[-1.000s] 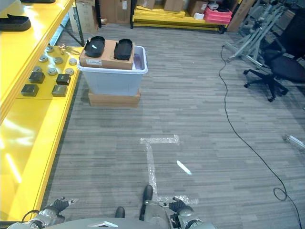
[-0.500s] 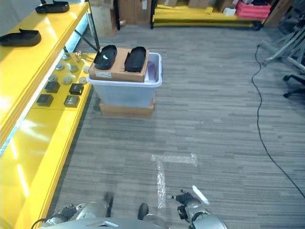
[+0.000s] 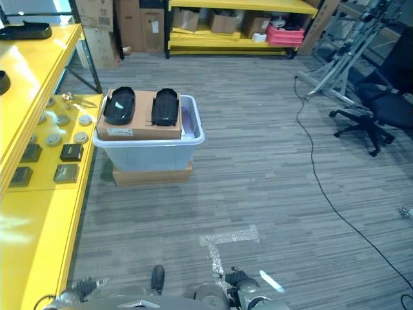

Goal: Move parts from the plastic box to the shelf.

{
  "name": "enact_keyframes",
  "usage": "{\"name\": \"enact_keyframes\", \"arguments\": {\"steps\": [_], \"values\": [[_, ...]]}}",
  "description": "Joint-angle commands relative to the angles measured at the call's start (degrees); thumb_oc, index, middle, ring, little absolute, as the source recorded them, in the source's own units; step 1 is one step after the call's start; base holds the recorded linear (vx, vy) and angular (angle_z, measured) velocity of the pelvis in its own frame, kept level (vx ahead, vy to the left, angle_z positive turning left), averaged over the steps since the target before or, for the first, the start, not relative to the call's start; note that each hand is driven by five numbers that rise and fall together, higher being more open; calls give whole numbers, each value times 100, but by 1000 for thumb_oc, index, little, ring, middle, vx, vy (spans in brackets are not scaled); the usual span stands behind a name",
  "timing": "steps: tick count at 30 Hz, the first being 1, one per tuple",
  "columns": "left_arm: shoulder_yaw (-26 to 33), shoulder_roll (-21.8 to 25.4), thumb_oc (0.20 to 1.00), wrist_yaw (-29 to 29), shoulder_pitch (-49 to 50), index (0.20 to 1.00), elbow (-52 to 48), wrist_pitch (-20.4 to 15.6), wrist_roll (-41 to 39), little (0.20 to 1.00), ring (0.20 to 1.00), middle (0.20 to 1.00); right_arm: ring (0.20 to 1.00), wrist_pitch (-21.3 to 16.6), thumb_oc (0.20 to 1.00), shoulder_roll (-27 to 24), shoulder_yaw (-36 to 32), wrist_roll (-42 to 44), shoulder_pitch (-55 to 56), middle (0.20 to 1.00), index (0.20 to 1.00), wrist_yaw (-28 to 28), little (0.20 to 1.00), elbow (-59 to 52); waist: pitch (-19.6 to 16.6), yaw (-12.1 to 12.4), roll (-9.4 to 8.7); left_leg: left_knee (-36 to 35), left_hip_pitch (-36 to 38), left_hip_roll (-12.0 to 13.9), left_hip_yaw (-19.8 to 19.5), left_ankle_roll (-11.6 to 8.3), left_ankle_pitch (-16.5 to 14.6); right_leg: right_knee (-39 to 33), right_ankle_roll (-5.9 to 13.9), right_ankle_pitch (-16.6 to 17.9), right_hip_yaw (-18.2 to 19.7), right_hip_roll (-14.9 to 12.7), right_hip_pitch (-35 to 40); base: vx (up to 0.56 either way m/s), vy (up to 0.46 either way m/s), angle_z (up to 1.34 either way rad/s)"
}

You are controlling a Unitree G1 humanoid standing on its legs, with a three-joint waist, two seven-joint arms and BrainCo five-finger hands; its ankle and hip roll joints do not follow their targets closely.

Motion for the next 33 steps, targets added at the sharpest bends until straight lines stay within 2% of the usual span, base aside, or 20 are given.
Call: {"name": "enact_keyframes", "arguments": {"steps": [1,2,4,7,8,10,12,13,14,15,16,18,19,21,22,24,29,30,31,33], "values": [[96,-24,1000,110,-146,1000,115,-22,-40,1000,1000,1000,1000,-34,1000,-203,10,57,-84,1000,1000,-114,1000,17,115,112,215,463,-95,320,-263,-367,-581,-1574,-76,767,-502,15,462,238,-52,1],[99,52,1000,161,-225,1000,61,-46,-56,1000,1000,1000,1000,-25,1000,-227,14,-22,-62,1000,1000,-139,1000,-13,114,114,200,312,57,426,-229,-445,-643,-2464,-165,746,-806,-208,571,229,-102,-4],[124,86,1000,199,-294,1000,37,-88,-147,1000,1000,1000,1000,-35,1000,-256,2,2,-68,1000,1000,-184,1000,-57,95,67,125,192,135,441,-249,-520,-713,-3355,-158,1009,-705,-257,437,274,-134,-13],[127,92,1000,226,-319,1000,49,-105,-192,1000,1000,1000,1000,-44,1000,-270,22,24,-97,1000,1000,-207,1000,-60,98,14,91,168,255,489,-296,-577,-808,-3743,-106,1230,-405,-184,348,222,-124,-12],[88,42,1000,227,-329,1000,112,-100,-192,1000,1000,1000,1000,-32,1000,-264,37,1,-117,1000,1000,-229,1000,-33,93,-29,45,226,362,612,-335,-682,-951,-3889,-46,1402,-317,-248,242,264,-218,35],[75,-54,1000,180,-249,1000,220,-103,-110,1000,1000,1000,1000,-18,1000,-255,62,-32,-86,1000,1000,-179,1000,57,29,-37,-41,385,456,710,-367,-764,-1145,-3976,-50,1378,-318,-242,322,333,-309,32],[40,-80,1000,290,-165,1000,150,-131,-36,1000,1000,1000,1000,-53,1000,-225,145,-61,-26,1000,1000,-182,1000,122,-44,20,-89,771,441,851,-446,-885,-1285,-4030,-159,1286,-374,-150,490,304,-361,27],[176,-152,1000,338,-78,1000,129,-125,-203,1000,1000,1000,1000,-70,1000,-253,178,-34,-3,1000,1000,-204,1000,156,-6,116,-97,1417,172,901,-595,-1002,-1150,-4072,-325,1147,-514,-57,686,220,-372,33],[221,-222,1000,360,-89,1000,117,-133,-331,1000,1000,1000,1000,-87,1000,-297,139,38,-44,1000,1000,-244,1000,159,88,184,-115,1867,-83,857,-686,-1024,-964,-4103,-382,1130,-583,-68,794,120,-257,51],[221,-223,1000,360,-92,1000,117,-133,-332,1000,1000,1000,1000,-88,1000,-299,138,38,-48,1000,1000,-243,1000,161,85,166,-109,1910,-116,852,-708,-1024,-980,-4105,-381,1131,-603,-68,792,72,-201,53],[206,-355,1000,335,-61,1000,111,-124,-378,1000,1000,1000,1000,-80,1000,-421,79,121,-145,1000,1000,-267,1000,160,255,270,-162,2474,-482,716,-761,-985,-794,-4163,-465,1078,-692,-86,954,53,-123,42],[193,-375,1000,328,-41,1000,126,-120,-360,1000,1000,1000,1000,-81,1000,-467,46,144,-170,1000,1000,-277,1000,165,283,282,-178,2478,-612,728,-653,-975,-776,-4204,-470,1014,-758,-97,1031,153,-141,9],[165,-385,1000,293,47,1000,180,-110,-265,1000,1000,1000,1000,-72,1000,-547,16,184,-179,1000,1000,-236,1000,162,262,364,-194,1997,-797,650,-382,-955,-952,-4278,-423,907,-881,-116,1178,302,-130,16],[206,-356,1000,273,139,1000,286,-85,-153,1000,1000,1000,1000,-77,1000,-595,-17,216,-133,1000,1000,-204,1000,174,166,429,-86,1065,-876,557,-111,-927,-580,-4387,-389,822,-955,28,1348,367,-50,32],[238,-338,1000,204,215,1000,384,-64,-71,1000,1000,1000,1000,-84,1000,-609,-154,409,-107,1000,1000,-156,1000,244,89,522,4,631,-1024,505,90,-924,-243,-4410,-386,688,-987,138,1490,285,8,28],[244,-314,1000,181,246,1000,434,-62,-33,1000,1000,1000,1000,-89,1000,-620,-242,557,-94,1000,1000,-114,1000,263,57,577,13,472,-1072,483,128,-937,-167,-4398,-383,612,-983,154,1539,255,49,16],[391,-118,1000,169,232,1000,619,-51,-52,1000,1000,1000,1000,-175,1000,-544,-394,766,-196,1000,1000,-47,1000,119,-220,494,-107,462,-606,498,103,-786,-343,-3995,-254,513,-859,10,1651,279,136,-28],[414,-66,1000,188,187,1000,558,-58,-88,1000,1000,1000,1000,-179,1000,-510,-405,822,-186,1000,1000,-11,1000,82,-233,493,-133,441,-527,491,123,-742,-384,-3787,-232,497,-821,-22,1617,304,242,-17],[465,87,1000,282,19,1000,285,-109,-235,1000,1000,1000,1000,-236,1000,-435,-343,790,-168,1000,1000,-2,1000,-135,-222,451,-152,331,-298,455,70,-591,-460,-2892,-113,531,-678,-90,1315,255,259,0],[466,141,1000,313,-67,1000,158,-127,-276,1000,1000,1000,1000,-245,1000,-434,-346,781,-187,1000,1000,-14,1000,-203,-198,425,-133,261,-224,460,35,-553,-463,-2538,-46,679,-654,-142,1081,134,170,9]]}}
